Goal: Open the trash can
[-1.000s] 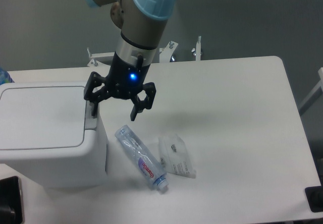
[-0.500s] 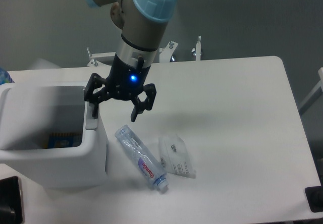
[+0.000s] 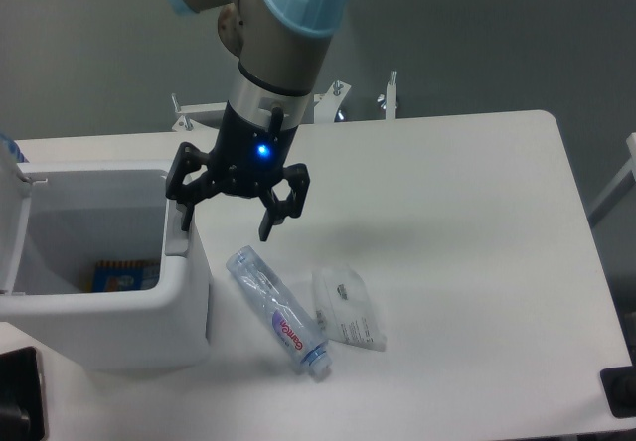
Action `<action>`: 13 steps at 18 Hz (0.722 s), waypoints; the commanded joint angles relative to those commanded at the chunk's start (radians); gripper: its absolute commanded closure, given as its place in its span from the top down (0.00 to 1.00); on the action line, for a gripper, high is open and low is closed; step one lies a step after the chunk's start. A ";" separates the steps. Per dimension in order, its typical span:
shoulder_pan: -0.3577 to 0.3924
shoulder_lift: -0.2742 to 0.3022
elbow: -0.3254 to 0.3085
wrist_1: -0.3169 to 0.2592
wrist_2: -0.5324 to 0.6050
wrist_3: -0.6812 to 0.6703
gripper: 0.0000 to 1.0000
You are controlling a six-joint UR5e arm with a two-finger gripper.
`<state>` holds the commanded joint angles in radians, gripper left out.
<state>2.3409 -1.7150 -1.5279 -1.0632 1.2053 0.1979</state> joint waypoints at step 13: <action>0.098 -0.023 0.095 0.002 0.244 0.127 1.00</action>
<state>2.4389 -1.7380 -1.4327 -1.0615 1.4496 0.3250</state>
